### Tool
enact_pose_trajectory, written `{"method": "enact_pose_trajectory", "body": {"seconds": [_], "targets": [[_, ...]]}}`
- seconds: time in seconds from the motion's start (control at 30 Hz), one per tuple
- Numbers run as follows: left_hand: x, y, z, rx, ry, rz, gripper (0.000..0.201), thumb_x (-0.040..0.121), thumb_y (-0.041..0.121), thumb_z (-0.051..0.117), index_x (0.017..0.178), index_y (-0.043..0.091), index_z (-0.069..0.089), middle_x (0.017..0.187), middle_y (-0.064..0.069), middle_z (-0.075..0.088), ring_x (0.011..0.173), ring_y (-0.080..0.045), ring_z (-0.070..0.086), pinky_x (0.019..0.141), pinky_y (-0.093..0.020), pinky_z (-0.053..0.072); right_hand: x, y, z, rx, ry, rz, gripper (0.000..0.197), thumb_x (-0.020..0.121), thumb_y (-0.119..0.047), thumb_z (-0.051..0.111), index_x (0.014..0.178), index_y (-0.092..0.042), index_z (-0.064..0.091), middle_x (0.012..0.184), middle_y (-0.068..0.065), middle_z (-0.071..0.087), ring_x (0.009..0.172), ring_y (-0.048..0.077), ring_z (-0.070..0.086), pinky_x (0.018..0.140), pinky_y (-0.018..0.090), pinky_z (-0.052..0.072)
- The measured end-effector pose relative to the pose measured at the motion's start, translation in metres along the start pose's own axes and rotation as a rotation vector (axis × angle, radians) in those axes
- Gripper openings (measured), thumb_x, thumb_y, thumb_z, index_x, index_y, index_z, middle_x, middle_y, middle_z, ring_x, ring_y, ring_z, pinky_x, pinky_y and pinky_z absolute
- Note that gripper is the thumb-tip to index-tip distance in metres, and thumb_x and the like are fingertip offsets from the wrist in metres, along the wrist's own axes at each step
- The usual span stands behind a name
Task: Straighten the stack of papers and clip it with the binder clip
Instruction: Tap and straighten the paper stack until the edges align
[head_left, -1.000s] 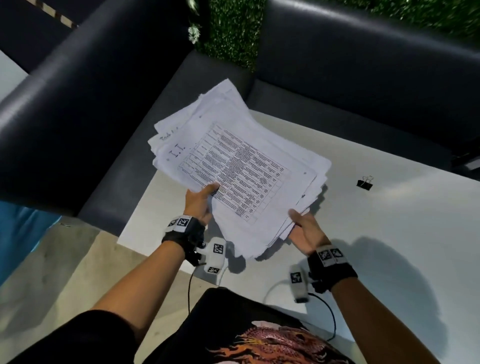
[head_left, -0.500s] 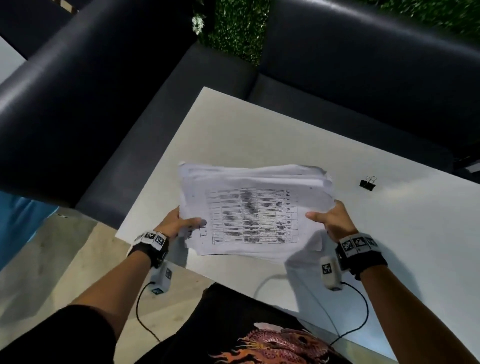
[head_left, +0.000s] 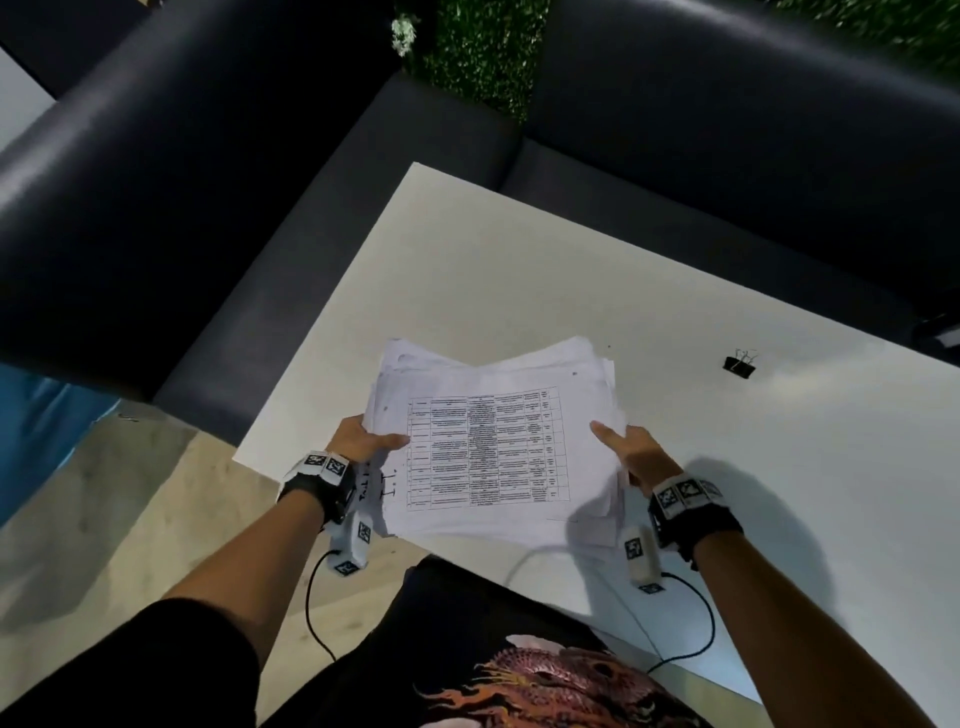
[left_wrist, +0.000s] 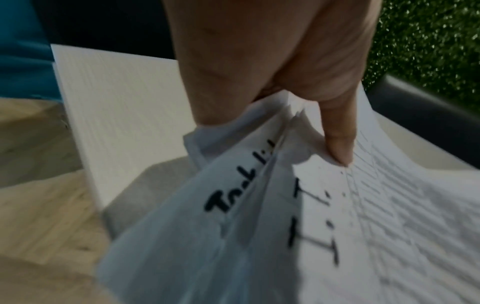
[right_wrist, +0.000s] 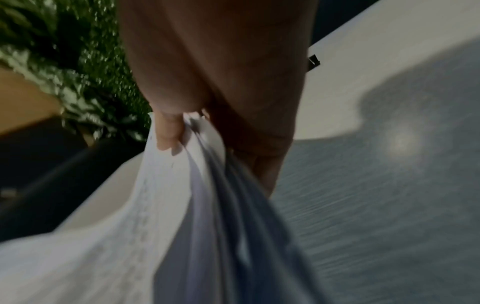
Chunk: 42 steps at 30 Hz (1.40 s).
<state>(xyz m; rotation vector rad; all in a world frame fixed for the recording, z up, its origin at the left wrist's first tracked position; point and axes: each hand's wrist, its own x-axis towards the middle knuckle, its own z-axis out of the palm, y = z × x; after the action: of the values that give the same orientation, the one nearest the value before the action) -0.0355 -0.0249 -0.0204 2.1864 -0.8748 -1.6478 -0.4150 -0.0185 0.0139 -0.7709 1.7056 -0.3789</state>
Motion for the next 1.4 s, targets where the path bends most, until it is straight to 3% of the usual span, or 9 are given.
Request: {"method": "enact_pose_trajectory", "body": {"seconds": [0.33, 0.5, 0.63, 0.77, 0.97, 1.1, 1.2, 1.3, 1.4], "targets": [[-0.039, 0.056, 0.003, -0.111, 0.103, 0.38, 0.034, 0.069, -0.01, 0.075, 0.094, 0.009, 0.061, 0.091, -0.013, 0.065, 0.085, -0.028, 0.063, 0.075, -0.036, 0.056, -0.006, -0.046, 0.01, 0.146, 0.079, -0.201, 0.046, 0.088, 0.004, 0.056, 0.132, -0.005, 0.049, 0.128, 0.013, 0.06, 0.113, 0.03, 0.059, 0.105, 0.046, 0.043], [-0.071, 0.091, 0.01, -0.404, 0.332, 0.668, 0.021, 0.08, -0.001, 0.072, 0.093, 0.013, 0.062, 0.082, 0.006, 0.064, 0.064, 0.007, 0.062, 0.061, -0.013, 0.053, -0.035, -0.069, 0.004, 0.331, 0.321, -0.495, 0.025, 0.09, -0.013, 0.06, 0.11, -0.027, 0.058, 0.109, 0.0, 0.067, 0.105, 0.029, 0.063, 0.09, 0.042, 0.053], [-0.063, 0.06, 0.014, -0.307, 0.279, 0.641, 0.029, 0.076, -0.004, 0.074, 0.102, 0.001, 0.061, 0.085, 0.001, 0.065, 0.068, 0.007, 0.064, 0.061, -0.006, 0.049, -0.041, -0.034, 0.009, 0.29, 0.319, -0.496, 0.029, 0.078, -0.017, 0.072, 0.102, -0.018, 0.055, 0.077, -0.014, 0.067, 0.074, 0.003, 0.067, 0.068, 0.021, 0.055], [-0.047, 0.04, 0.011, -0.211, 0.134, 0.554, 0.031, 0.076, -0.011, 0.07, 0.104, -0.001, 0.061, 0.085, 0.01, 0.075, 0.081, -0.001, 0.069, 0.068, -0.005, 0.05, -0.042, -0.031, 0.015, 0.137, 0.221, -0.45, 0.055, 0.084, 0.018, 0.054, 0.094, -0.035, 0.064, 0.074, -0.026, 0.067, 0.074, -0.021, 0.058, 0.07, 0.001, 0.045], [-0.056, 0.062, -0.001, -0.116, 0.042, 0.661, 0.06, 0.073, -0.015, 0.071, 0.095, 0.041, 0.071, 0.086, 0.034, 0.068, 0.088, 0.014, 0.062, 0.071, -0.001, 0.046, -0.034, -0.033, 0.009, 0.301, 0.245, -0.428, 0.042, 0.079, 0.005, 0.064, 0.117, -0.004, 0.049, 0.111, -0.004, 0.068, 0.103, 0.003, 0.063, 0.095, 0.02, 0.047], [-0.044, 0.064, -0.008, -0.247, 0.014, 0.586, 0.063, 0.065, -0.014, 0.071, 0.104, 0.035, 0.064, 0.1, 0.006, 0.064, 0.103, -0.022, 0.06, 0.081, -0.025, 0.056, -0.022, -0.037, -0.002, 0.298, 0.245, -0.45, 0.04, 0.071, 0.006, 0.063, 0.104, -0.012, 0.049, 0.091, -0.013, 0.07, 0.084, -0.011, 0.064, 0.081, 0.012, 0.049], [-0.034, 0.062, -0.006, -0.193, 0.007, 0.426, 0.054, 0.069, -0.017, 0.069, 0.114, 0.012, 0.06, 0.108, -0.012, 0.064, 0.107, -0.027, 0.057, 0.097, -0.046, 0.05, -0.025, -0.033, -0.002, 0.278, 0.212, -0.313, 0.046, 0.082, 0.012, 0.06, 0.125, 0.001, 0.046, 0.118, 0.008, 0.066, 0.11, 0.014, 0.059, 0.091, 0.015, 0.044], [-0.035, 0.063, 0.013, -0.24, 0.113, 0.41, 0.055, 0.071, -0.014, 0.07, 0.121, 0.002, 0.054, 0.118, -0.016, 0.062, 0.11, -0.028, 0.059, 0.095, -0.044, 0.051, -0.026, -0.032, 0.008, 0.245, 0.251, -0.267, 0.067, 0.081, 0.002, 0.069, 0.137, 0.007, 0.032, 0.139, 0.024, 0.044, 0.121, 0.031, 0.048, 0.102, 0.018, 0.038], [-0.038, 0.072, 0.015, -0.322, 0.192, 0.535, 0.055, 0.065, -0.01, 0.071, 0.116, 0.004, 0.055, 0.106, -0.006, 0.064, 0.099, -0.016, 0.062, 0.085, -0.025, 0.055, -0.025, -0.046, 0.004, 0.352, 0.263, -0.342, 0.06, 0.072, 0.0, 0.077, 0.12, -0.007, 0.042, 0.128, 0.017, 0.053, 0.113, 0.028, 0.055, 0.109, 0.05, 0.039]]}}
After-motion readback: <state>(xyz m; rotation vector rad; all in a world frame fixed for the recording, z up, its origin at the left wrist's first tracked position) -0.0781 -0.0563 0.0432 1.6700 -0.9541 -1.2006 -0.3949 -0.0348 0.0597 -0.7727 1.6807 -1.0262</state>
